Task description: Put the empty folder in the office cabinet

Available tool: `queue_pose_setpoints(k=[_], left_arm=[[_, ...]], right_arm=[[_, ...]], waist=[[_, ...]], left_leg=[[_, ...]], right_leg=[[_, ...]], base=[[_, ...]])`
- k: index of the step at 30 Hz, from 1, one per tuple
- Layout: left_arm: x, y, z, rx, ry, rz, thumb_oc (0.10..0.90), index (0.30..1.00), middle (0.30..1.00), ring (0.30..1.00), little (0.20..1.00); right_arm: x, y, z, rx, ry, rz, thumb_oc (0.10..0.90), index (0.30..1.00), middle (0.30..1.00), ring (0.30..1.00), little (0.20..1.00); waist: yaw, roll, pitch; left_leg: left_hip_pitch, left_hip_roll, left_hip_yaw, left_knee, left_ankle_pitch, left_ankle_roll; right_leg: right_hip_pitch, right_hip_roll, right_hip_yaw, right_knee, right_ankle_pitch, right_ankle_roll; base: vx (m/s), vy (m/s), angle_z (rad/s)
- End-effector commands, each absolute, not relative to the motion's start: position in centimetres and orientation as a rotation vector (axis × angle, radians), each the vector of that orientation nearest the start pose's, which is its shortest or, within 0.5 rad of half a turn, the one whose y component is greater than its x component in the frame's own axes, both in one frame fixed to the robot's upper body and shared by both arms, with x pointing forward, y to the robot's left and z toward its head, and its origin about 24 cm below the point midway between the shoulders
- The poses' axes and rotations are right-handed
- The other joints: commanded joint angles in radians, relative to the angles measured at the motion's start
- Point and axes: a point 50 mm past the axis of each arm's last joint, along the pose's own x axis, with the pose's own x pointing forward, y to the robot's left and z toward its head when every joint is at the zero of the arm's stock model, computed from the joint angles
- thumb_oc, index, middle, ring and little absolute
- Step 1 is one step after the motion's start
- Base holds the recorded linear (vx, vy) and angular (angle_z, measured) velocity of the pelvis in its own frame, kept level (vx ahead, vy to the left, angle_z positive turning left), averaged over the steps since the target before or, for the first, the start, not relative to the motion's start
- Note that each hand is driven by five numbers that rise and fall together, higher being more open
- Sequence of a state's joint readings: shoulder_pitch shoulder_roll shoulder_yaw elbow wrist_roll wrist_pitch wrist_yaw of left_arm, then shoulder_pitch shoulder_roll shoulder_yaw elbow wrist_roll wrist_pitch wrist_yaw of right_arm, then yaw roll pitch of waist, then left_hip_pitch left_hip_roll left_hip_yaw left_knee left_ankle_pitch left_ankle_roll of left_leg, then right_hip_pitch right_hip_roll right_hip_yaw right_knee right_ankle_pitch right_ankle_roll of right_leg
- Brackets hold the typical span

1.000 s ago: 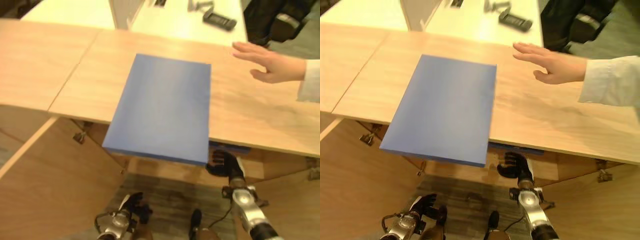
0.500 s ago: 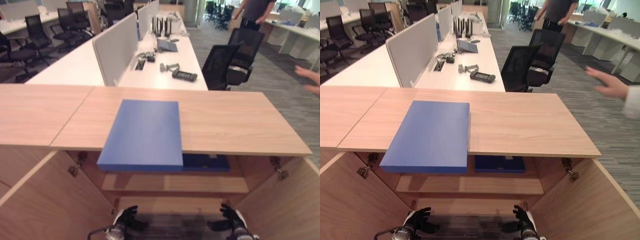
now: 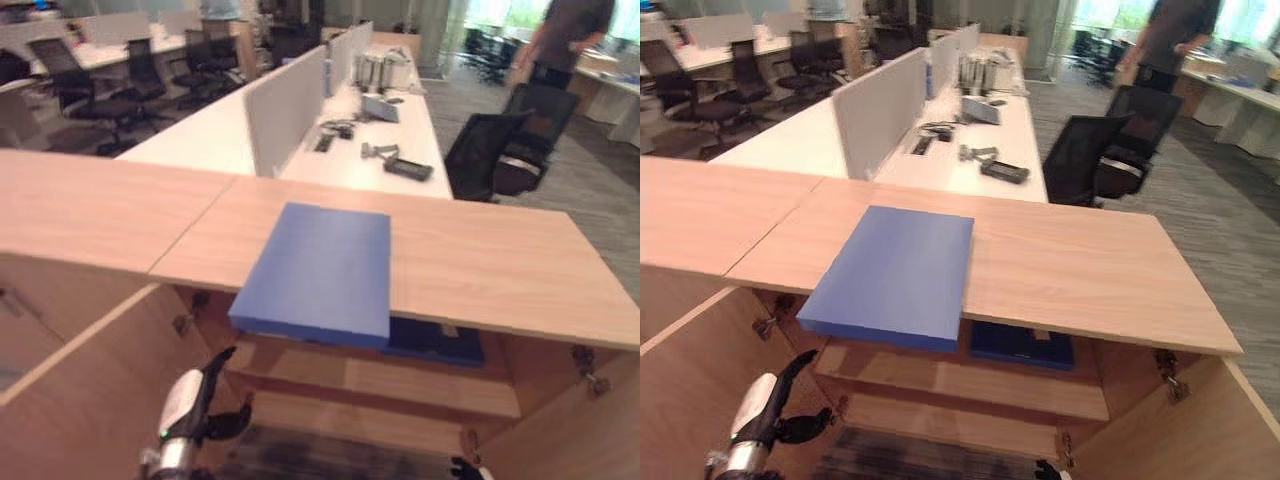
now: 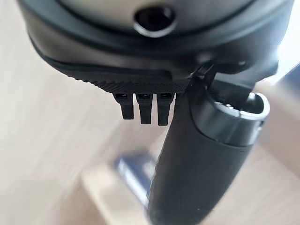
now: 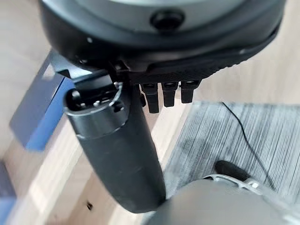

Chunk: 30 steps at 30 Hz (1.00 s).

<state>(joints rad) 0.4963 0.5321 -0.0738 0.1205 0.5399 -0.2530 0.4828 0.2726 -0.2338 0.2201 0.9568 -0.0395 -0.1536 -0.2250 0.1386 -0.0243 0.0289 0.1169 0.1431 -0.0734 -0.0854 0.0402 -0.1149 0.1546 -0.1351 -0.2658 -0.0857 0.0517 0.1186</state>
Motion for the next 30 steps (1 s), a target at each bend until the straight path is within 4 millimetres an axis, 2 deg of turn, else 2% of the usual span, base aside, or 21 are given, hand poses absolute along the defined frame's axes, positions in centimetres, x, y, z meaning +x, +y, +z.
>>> queue_pose_setpoints(k=[1,9,11,18,19,21,22,24,26,29,30], left_arm=[[15.7,26.5,1.9,1.12,-0.131,0.197,0.8,0.9,0.9,0.9,0.9],[15.9,25.7,-0.2,1.032,-0.022,0.12,0.8,0.9,0.9,0.9,0.9],[16.0,25.5,-0.9,0.994,0.02,0.102,0.8,0.9,0.9,0.9,0.9],[16.1,25.2,-2.0,0.976,0.062,0.068,0.8,0.9,0.9,0.9,0.9],[16.5,24.8,-1.9,0.994,0.043,0.051,0.8,0.9,0.9,0.9,0.9],[17.0,24.7,-1.6,1.013,0.01,0.056,0.8,0.9,0.9,0.9,0.9],[17.6,24.4,-0.9,1.05,-0.043,0.062,0.8,0.9,0.9,0.9,0.9],[18.0,24.3,0.0,1.095,-0.115,0.087,0.8,0.9,0.9,0.9,0.9],[18.0,24.4,0.7,1.113,-0.15,0.108,0.8,0.9,0.9,0.9,0.9],[17.5,24.8,3.3,1.155,-0.282,0.213,0.8,0.9,0.9,0.9,0.9],[17.4,24.9,3.4,1.157,-0.281,0.215,0.8,0.9,0.9,0.9,0.9]], right_arm=[[8.5,-22.8,-14.3,-0.482,0.898,-0.102,0.8,0.9,0.9,0.9,0.9],[11.2,-23.7,-13.3,-0.501,0.819,-0.146,0.8,0.9,0.9,0.9,0.9],[12.4,-23.5,-12.8,-0.497,0.773,-0.15,0.8,0.9,0.9,0.9,0.9],[13.4,-23.5,-12.2,-0.49,0.721,-0.168,0.8,0.9,0.9,0.9,0.9],[13.5,-23.7,-12.1,-0.491,0.717,-0.182,0.8,0.9,0.9,0.9,0.9],[13.9,-24.0,-11.8,-0.494,0.701,-0.201,0.8,0.9,0.9,0.9,0.9],[14.0,-24.4,-11.7,-0.499,0.695,-0.219,0.8,0.9,0.9,0.9,0.9],[13.7,-24.7,-11.8,-0.516,0.706,-0.235,0.8,0.9,0.9,0.9,0.9],[13.4,-24.8,-11.9,-0.524,0.718,-0.235,0.8,0.9,0.9,0.9,0.9],[12.2,-24.7,-12.6,-0.544,0.765,-0.226,0.8,0.9,0.9,0.9,0.9],[12.2,-24.7,-12.6,-0.545,0.765,-0.224,0.8,0.9,0.9,0.9,0.9]], waist=[[-0.001,-0.003,-0.007],[0.013,0.021,0.009],[0.02,0.031,0.015],[0.021,0.057,0.029],[0.019,0.07,0.041],[0.016,0.078,0.053],[0.005,0.091,0.061],[-0.005,0.102,0.059],[-0.009,0.106,0.057],[-0.015,0.11,0.05],[-0.015,0.109,0.051]], left_leg=[[-0.028,0.034,-0.053,-0.002,0.001,-0.052],[-0.063,0.045,-0.099,0.002,0.038,-0.07],[-0.073,0.05,-0.11,0.004,0.052,-0.079],[-0.089,0.066,-0.118,0.004,0.081,-0.099],[-0.104,0.066,-0.12,0.004,0.103,-0.108],[-0.128,0.064,-0.123,0.004,0.121,-0.115],[-0.15,0.058,-0.118,-0.002,0.129,-0.121],[-0.155,0.058,-0.107,-0.002,0.124,-0.124],[-0.152,0.06,-0.1,-0.002,0.12,-0.126],[-0.13,0.076,-0.077,-0.002,0.111,-0.126],[-0.128,0.077,-0.074,-0.002,0.11,-0.127]], right_leg=[[-0.017,-0.055,0.009,0.122,-0.098,0.071],[-0.017,-0.028,-0.029,0.129,-0.117,0.048],[-0.01,-0.017,-0.038,0.123,-0.123,0.04],[0.0,0.006,-0.048,0.09,-0.123,0.031],[0.001,0.008,-0.055,0.072,-0.12,0.032],[-0.001,0.005,-0.061,0.059,-0.114,0.035],[-0.011,0.003,-0.07,0.041,-0.104,0.036],[-0.017,0.0,-0.074,0.029,-0.097,0.039],[-0.016,0.0,-0.069,0.021,-0.092,0.039],[-0.01,0.006,-0.045,0.012,-0.088,0.039],[-0.009,0.006,-0.043,0.012,-0.088,0.039]], base=[[-0.02,-0.038,0.13],[-0.04,-0.059,0.17],[-0.04,-0.059,0.08],[-0.04,-0.046,0.06],[-0.14,-0.004,0.02],[-0.15,0.015,0.11],[-0.1,0.03,0.23],[-0.07,0.021,0.21],[-0.01,-0.007,0.0],[0.01,-0.025,-0.07],[0.02,-0.015,-0.12]])
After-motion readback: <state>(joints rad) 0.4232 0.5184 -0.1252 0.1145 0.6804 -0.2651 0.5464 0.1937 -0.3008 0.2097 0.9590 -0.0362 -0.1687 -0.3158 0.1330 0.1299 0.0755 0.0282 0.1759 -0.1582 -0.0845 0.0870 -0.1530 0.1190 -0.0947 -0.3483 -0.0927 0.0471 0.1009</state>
